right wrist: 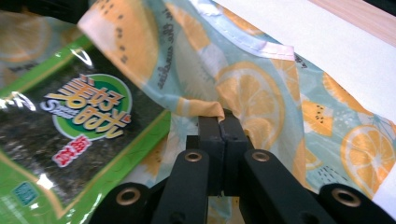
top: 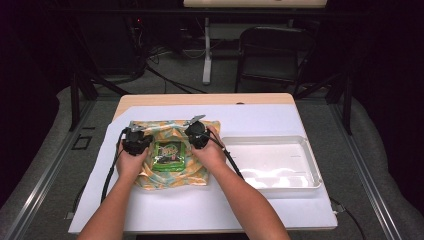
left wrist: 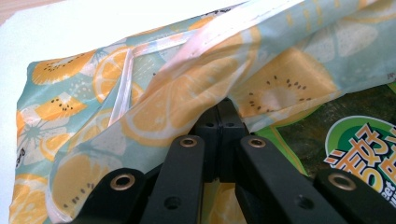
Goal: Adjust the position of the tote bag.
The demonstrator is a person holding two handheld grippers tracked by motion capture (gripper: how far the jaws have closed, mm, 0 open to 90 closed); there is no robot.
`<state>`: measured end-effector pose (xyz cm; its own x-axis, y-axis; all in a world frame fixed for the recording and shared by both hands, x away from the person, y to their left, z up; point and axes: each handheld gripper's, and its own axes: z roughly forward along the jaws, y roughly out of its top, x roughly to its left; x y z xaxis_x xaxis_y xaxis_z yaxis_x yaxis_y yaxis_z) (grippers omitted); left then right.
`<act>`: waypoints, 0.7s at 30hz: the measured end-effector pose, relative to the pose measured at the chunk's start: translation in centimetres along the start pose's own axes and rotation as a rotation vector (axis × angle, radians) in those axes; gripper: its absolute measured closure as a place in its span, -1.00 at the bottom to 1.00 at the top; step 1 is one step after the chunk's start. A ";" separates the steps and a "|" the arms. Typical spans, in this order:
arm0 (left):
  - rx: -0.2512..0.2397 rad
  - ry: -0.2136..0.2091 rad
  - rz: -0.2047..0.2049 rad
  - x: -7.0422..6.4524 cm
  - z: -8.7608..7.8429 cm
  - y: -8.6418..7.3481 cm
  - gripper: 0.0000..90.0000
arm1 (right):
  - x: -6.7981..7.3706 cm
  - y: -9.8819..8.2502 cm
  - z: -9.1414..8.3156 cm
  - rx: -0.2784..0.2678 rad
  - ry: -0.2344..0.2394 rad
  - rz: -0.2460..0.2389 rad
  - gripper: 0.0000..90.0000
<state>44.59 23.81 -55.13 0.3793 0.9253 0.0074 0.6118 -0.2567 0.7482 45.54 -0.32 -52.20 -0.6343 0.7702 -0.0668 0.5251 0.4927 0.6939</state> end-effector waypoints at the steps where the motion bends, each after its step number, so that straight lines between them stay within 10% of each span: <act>1: 0.000 0.000 0.000 0.0 0.0 0.0 1.00 | -0.1 0.0 0.1 0.009 -0.003 0.000 1.00; 21: -0.042 -0.014 0.021 -0.4 -2.3 -0.4 0.56 | -0.8 -0.1 0.1 0.026 0.006 0.020 0.91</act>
<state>42.57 24.20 -53.89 0.4017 0.9156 0.0144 0.5741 -0.2641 0.7751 46.05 -0.97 -52.30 -0.6267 0.7778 -0.0483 0.5524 0.4871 0.6764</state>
